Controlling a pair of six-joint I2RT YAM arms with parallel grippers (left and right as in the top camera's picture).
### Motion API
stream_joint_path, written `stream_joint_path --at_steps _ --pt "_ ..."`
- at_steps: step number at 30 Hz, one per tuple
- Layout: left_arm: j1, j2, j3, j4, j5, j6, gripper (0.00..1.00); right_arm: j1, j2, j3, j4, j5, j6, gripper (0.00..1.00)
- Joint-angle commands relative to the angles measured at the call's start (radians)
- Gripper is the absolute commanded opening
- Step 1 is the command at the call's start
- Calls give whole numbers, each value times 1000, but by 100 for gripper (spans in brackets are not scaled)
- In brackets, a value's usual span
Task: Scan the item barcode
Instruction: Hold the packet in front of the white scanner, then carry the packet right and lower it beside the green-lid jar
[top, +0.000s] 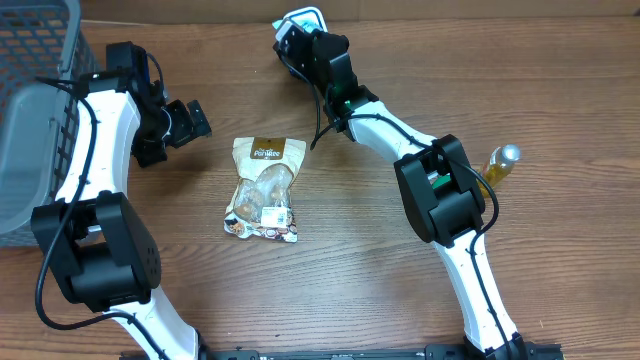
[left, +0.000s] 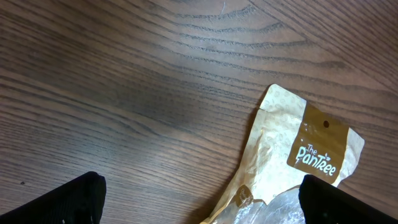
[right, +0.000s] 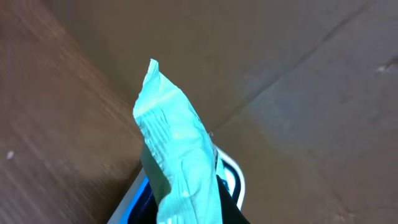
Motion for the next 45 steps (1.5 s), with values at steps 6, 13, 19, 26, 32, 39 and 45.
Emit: stream_joint_path --at_steps 6,13,19,26,32,39,45 --pt "8 -7 7 0 5 -21 100 -9 -217 16 -106 10 191 4" --pt "8 -7 7 0 5 -20 99 -60 -440 16 -523 -121 495 4" --pt "8 -7 7 0 5 -21 100 -116 -482 16 -1038 -397 645 4" --pt "8 -7 7 0 5 -21 100 -134 -422 -30 -1535 -432 645 4" --pt "8 -7 7 0 5 -20 100 -138 -420 -187 -1562 -378 645 4" --pt "8 -7 7 0 5 -21 100 -173 -420 -248 -1585 -281 645 38" --pt "7 -7 7 0 5 -21 100 -201 -420 -252 -1493 -153 807 82"
